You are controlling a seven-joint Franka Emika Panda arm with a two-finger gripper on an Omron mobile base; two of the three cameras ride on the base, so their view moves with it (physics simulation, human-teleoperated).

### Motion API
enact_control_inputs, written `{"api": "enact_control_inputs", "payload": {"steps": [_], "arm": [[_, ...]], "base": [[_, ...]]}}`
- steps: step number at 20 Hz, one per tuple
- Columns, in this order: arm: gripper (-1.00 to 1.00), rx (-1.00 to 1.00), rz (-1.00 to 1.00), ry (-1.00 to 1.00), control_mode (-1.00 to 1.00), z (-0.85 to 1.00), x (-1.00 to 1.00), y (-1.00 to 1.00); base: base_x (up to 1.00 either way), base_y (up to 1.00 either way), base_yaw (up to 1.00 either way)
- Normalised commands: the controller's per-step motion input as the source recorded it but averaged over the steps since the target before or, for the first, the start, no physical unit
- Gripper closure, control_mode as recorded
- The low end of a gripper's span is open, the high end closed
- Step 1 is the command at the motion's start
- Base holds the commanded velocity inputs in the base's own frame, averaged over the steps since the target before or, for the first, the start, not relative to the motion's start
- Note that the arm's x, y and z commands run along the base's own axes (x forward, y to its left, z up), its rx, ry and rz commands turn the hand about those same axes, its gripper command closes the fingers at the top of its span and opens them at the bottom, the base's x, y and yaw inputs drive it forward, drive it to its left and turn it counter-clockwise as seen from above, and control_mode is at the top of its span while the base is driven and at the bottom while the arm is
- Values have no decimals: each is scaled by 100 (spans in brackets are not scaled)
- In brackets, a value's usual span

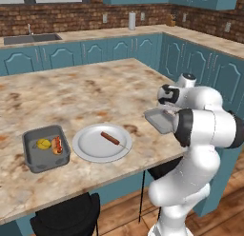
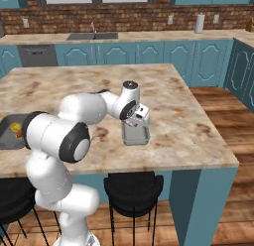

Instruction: Place one cooked food and one vegetable from the large plate to each tupperware container.

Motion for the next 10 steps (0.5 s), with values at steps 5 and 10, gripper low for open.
{"api": "enact_control_inputs", "payload": {"steps": [5, 10], "arm": [[100, 0, 3, 13, -100, -42, 86, 0], [100, 3, 2, 9, -100, -44, 54, -6]], "base": [[0, 0, 0], [0, 0, 0]]}}
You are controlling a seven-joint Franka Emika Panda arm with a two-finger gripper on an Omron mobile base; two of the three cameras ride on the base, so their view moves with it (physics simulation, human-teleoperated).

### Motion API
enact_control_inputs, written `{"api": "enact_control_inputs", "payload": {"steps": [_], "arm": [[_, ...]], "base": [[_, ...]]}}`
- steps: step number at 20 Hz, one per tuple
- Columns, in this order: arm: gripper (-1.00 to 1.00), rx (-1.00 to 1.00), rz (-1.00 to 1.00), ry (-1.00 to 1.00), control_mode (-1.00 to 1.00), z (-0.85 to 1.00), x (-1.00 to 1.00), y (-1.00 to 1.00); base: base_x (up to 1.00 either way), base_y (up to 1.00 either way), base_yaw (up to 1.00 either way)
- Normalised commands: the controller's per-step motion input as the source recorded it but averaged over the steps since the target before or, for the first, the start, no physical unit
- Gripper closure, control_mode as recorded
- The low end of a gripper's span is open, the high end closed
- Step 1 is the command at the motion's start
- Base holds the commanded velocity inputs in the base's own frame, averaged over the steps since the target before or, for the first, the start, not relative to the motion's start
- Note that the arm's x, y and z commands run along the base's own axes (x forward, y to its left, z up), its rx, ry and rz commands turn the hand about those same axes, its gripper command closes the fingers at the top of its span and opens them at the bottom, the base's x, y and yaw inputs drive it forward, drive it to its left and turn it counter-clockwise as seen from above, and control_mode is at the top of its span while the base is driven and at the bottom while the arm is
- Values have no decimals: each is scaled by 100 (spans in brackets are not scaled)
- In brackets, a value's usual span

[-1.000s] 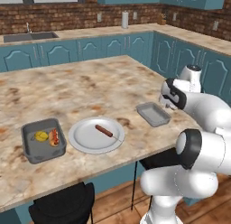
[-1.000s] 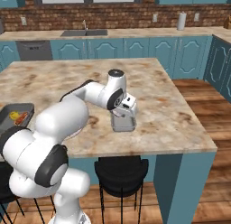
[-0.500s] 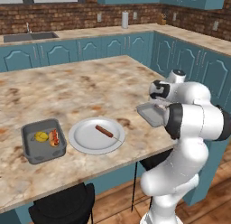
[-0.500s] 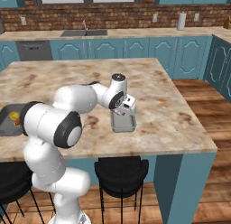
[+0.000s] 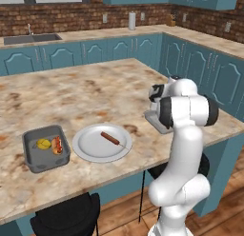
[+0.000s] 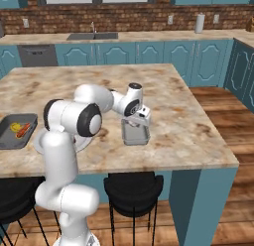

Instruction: Place one cooked food and one vegetable from the large plate to each tupperware container.

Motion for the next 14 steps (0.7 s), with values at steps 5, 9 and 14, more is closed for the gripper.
{"api": "enact_control_inputs", "payload": {"steps": [5, 9, 14], "arm": [[100, 2, 0, 6, -100, -49, 19, -6], [100, 0, 0, 1, -100, -53, 23, 0], [100, 0, 0, -1, -100, -40, 31, 5]], "base": [[0, 0, 0], [0, 0, 0], [0, 0, 0]]}}
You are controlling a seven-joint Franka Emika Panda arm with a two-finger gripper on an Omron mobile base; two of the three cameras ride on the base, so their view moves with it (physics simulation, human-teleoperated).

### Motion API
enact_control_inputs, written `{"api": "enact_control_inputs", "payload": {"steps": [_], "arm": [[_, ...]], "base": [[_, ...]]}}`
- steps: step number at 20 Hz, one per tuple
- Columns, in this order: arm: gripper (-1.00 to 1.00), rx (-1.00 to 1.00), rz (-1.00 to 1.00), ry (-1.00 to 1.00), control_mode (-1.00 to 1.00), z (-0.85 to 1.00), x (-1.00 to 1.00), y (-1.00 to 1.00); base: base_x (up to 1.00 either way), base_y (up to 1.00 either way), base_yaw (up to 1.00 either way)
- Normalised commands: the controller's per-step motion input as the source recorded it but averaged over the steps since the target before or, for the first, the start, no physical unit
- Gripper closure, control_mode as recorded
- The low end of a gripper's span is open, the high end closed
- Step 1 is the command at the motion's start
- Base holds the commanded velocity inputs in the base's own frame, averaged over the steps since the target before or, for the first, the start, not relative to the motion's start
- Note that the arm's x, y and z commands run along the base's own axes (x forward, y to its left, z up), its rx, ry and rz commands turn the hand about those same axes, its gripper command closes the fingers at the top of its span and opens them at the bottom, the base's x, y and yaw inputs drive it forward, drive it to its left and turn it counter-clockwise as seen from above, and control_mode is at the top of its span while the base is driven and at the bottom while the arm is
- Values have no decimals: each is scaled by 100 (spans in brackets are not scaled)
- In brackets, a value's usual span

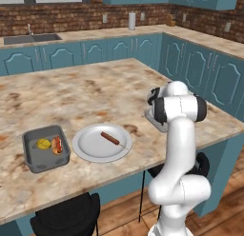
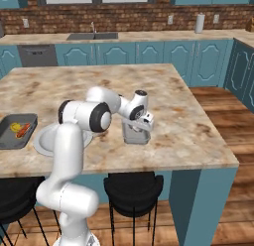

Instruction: Place one cooked food and one vegetable from the large plate to each tupperware container.

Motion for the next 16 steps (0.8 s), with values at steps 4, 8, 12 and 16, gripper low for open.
{"api": "enact_control_inputs", "payload": {"steps": [4, 8, 12, 16], "arm": [[-100, 0, 0, -4, -100, -28, 31, 17], [-100, 0, 0, -1, -100, -1, -18, 13], [-100, 0, 0, -4, -100, 24, -20, 18], [-100, -1, 0, -12, -100, 58, -29, 23]], "base": [[0, 0, 0], [0, 0, 0], [0, 0, 0], [0, 0, 0]]}}
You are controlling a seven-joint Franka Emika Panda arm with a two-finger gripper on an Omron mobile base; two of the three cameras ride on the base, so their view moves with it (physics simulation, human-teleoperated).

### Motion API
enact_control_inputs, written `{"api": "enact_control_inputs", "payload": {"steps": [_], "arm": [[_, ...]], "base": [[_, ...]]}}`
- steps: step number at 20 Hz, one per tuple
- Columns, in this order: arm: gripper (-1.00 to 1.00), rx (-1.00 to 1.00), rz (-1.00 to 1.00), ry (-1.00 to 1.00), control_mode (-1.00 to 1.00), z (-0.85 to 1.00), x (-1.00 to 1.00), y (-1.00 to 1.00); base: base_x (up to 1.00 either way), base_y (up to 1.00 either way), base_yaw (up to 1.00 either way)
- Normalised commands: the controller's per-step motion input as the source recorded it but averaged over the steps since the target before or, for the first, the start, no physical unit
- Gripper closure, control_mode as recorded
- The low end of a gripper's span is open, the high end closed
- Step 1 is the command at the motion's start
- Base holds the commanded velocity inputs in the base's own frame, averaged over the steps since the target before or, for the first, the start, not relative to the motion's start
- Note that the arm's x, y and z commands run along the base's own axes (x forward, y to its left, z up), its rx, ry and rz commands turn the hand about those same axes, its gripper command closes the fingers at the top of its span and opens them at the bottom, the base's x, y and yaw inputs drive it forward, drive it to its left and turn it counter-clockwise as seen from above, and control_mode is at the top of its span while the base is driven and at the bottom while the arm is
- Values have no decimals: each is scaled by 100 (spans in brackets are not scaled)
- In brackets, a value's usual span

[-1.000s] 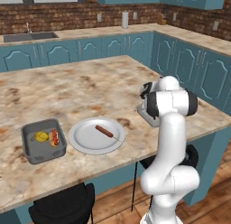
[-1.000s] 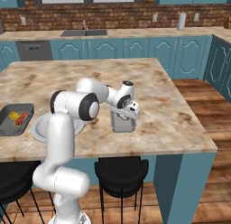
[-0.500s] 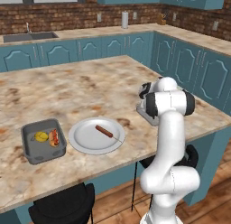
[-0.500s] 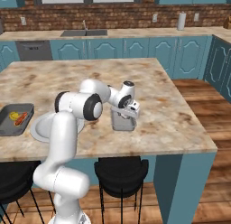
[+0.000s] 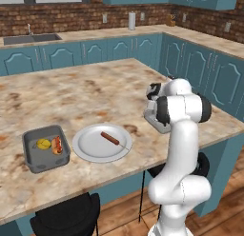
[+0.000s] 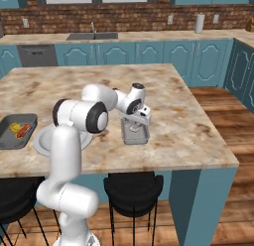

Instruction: Place one cooked food and one vegetable from the large plate to each tupperware container.

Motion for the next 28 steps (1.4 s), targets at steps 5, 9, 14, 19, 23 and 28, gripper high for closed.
{"api": "enact_control_inputs", "payload": {"steps": [5, 9, 14, 19, 23, 28], "arm": [[-100, 0, 16, -13, -100, 52, -92, 54], [-100, 0, 46, 5, -100, 20, -54, 100], [-100, -11, 53, 11, -100, 13, -43, 100], [-100, -10, 23, -5, -100, 14, -78, 100], [-100, -1, -16, -25, -100, -5, -39, 98], [-100, 2, -13, -8, -100, -15, -17, 90]], "base": [[0, 0, 0], [0, 0, 0], [0, 0, 0], [0, 0, 0], [0, 0, 0], [0, 0, 0]]}}
